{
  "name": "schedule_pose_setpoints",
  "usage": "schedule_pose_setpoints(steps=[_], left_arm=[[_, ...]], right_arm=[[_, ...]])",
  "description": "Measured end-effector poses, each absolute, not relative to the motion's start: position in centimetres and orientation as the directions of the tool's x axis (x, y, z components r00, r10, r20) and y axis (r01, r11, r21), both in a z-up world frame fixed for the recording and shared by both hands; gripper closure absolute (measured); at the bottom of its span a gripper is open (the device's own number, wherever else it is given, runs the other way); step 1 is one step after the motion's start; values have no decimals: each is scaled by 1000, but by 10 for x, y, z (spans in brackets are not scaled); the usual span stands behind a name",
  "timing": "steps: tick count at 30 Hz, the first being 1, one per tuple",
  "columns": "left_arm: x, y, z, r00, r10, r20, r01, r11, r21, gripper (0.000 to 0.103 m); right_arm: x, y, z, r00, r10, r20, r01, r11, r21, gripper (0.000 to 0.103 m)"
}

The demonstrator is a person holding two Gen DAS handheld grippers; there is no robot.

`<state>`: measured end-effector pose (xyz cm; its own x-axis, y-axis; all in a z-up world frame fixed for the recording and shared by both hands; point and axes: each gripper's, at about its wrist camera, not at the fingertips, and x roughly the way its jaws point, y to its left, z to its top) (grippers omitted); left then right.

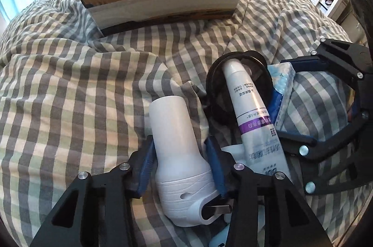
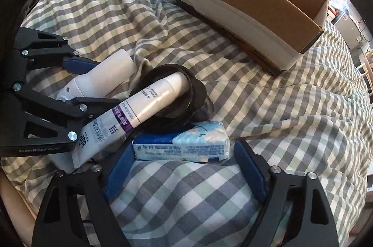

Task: Organize objects
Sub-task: 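Grasp the white hair dryer with the left tool while the right tool grasps the blue tissue pack, then carry hair dryer and tissue pack into the box and release both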

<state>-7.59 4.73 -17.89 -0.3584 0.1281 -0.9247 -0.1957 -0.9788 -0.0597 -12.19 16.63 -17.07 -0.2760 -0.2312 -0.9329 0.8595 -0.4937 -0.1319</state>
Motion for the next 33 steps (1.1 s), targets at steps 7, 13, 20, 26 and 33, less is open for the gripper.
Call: schedule_pose_setpoints(steps=[7,13,20,26,33], left_arm=[[-66,47,-166,-384,150,-911,-191,-978,-81,61],[-62,39,-158,-395,182,-901,-182,-976,-118,62],[-53,33,-140,-426,199,-883,-178,-975,-134,63],[-49,30,-125,-460,192,-867,-174,-977,-124,64],[-48,24,-102,-515,182,-838,-166,-980,-111,64]], right_arm=[[-114,171,-164,-313,-239,-919,852,-497,-161,30],[-103,181,-144,-353,-269,-896,842,-510,-178,30],[-88,191,-119,-404,-286,-869,826,-522,-212,30],[-81,194,-100,-449,-303,-841,808,-540,-236,30],[-73,198,-80,-485,-318,-814,792,-554,-256,30]])
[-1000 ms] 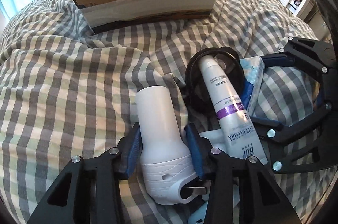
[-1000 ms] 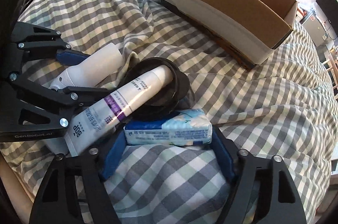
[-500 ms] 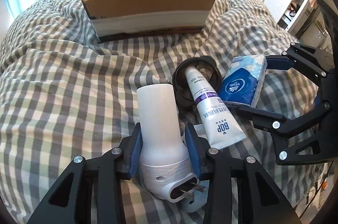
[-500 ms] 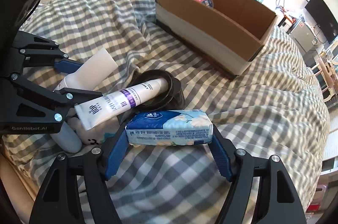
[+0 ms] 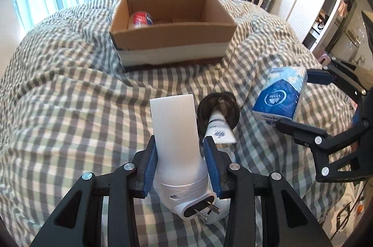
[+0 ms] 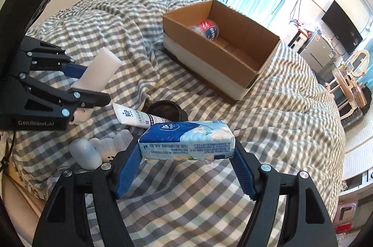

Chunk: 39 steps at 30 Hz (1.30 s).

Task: Organize objects
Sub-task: 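Carry hair dryer and tissue pack into the box and release both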

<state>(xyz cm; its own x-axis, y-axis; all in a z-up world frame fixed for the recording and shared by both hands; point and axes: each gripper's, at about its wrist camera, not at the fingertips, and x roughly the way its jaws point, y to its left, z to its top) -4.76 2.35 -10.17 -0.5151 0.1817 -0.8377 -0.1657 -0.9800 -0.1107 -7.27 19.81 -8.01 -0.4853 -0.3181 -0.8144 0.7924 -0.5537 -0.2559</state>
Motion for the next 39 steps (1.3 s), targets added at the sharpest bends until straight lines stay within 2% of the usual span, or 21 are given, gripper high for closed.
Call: schedule_pose_setpoints(steps=[10,22,32,39], left_arm=[[-59,13,-70,-585,148,-798,-147,-986,-75,64],[-107,3,-37,-640,103,-761,-128,-991,-27,64],[-180,-4,0,-702,86,-707,-119,-993,-3,64],[-246,-2,-2,-700,86,-709,-126,-992,4,64]], right_arm=[[-67,197,-52,-530,-346,-774,777,-565,-280,30],[-89,184,-9,-572,-390,-722,768,-563,-304,30],[-157,169,22,-648,-429,-629,692,-677,-251,30],[-221,145,20,-668,-426,-611,650,-734,-199,30]])
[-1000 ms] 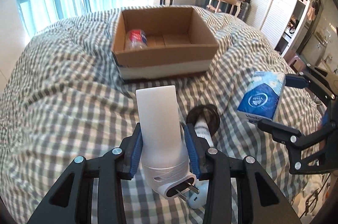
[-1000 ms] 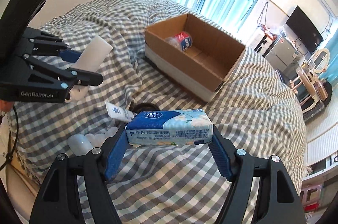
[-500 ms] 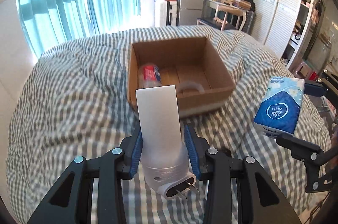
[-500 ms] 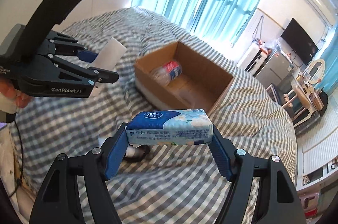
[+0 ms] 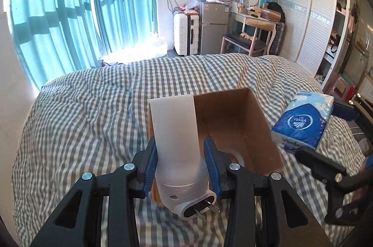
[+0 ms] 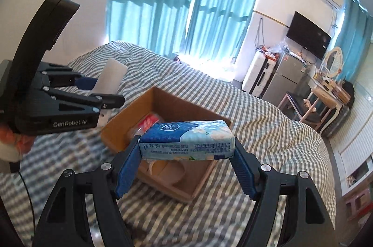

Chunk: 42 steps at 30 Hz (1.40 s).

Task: Organize objects
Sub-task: 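Carry hair dryer and tissue pack into the box and release both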

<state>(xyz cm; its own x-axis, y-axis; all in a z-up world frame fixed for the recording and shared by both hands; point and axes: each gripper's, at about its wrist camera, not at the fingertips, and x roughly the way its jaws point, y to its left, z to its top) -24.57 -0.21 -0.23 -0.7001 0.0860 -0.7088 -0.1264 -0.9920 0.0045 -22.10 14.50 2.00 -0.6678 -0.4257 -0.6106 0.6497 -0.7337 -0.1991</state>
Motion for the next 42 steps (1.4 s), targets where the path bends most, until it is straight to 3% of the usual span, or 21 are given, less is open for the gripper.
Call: schedule_pose_setpoints(steps=[13,27,30,32,34,42], left_arm=[[-316,7,-64,-610,96,-787,-171,-985,12,64],[-331,4,-90,-587,112,-802,-189,-982,1,64],[-329,5,-87,-588,109,-801,-183,-983,0,59],[-325,5,-83,-586,111,-802,-183,-983,-2,50],[-319,6,-78,-596,100,-797,-176,-984,8,35],[-276,2,-44,-636,81,-767,-147,-989,18,24]], right_arm=[[-318,102,-36,-617,-383,-688,653,-737,-175,30],[-328,97,-77,-615,-356,-703,670,-706,-229,30],[-321,103,-74,-631,-356,-689,661,-711,-238,27],[-314,111,-68,-647,-369,-668,646,-730,-223,22],[-304,123,-59,-634,-400,-661,644,-747,-166,20],[-255,167,-19,-648,-393,-653,606,-785,-130,19]])
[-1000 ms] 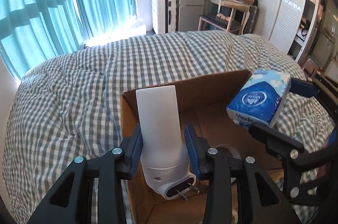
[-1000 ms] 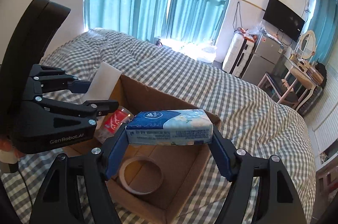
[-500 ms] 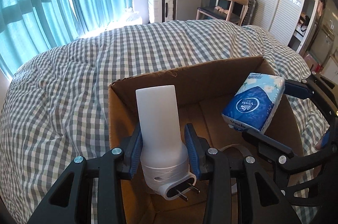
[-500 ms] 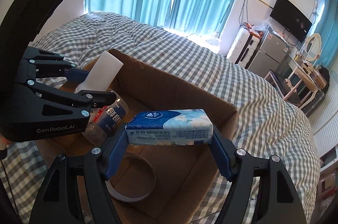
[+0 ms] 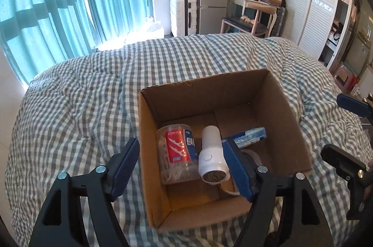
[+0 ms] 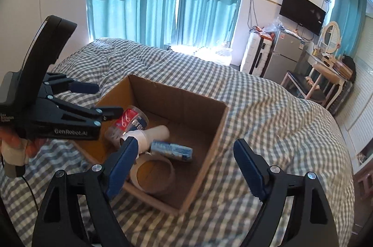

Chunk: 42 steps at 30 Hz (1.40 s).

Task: Organize objects
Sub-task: 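Carry hair dryer and tissue pack into the box and release both, then withdraw both tools from the box toward the remaining items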

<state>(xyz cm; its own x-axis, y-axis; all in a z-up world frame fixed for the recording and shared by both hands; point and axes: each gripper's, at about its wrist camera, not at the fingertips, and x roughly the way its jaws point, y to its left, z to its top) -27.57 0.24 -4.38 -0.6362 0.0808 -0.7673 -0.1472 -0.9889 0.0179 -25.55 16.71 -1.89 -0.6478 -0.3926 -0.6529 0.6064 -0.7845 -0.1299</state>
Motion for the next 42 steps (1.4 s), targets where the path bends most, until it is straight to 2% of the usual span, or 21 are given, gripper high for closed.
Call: schedule_pose_setpoints(steps=[13,27,35,38,42], left_arm=[[-179,-27,-12,-633,-23,-774,-52,-996,73,23],[-77,-20,-53,-623,-101,-776,38,-994,99,23],[-30,8,-91,-589,9,-808,-46,-999,23,23],[-18,22,-107,-564,93,-821,-129,-991,-25,23],[-1,45,-129,-532,132,-837,-228,-974,-9,23]], right_arm=[[-150,190,18,-644,-437,-628,670,-718,-187,19],[-86,212,-55,-539,-398,-743,708,-692,-143,19],[-73,227,-86,-526,-356,-772,654,-750,-100,19],[-69,233,-88,-541,-342,-769,624,-776,-94,19],[-67,241,-86,-535,-357,-766,609,-791,-57,19]])
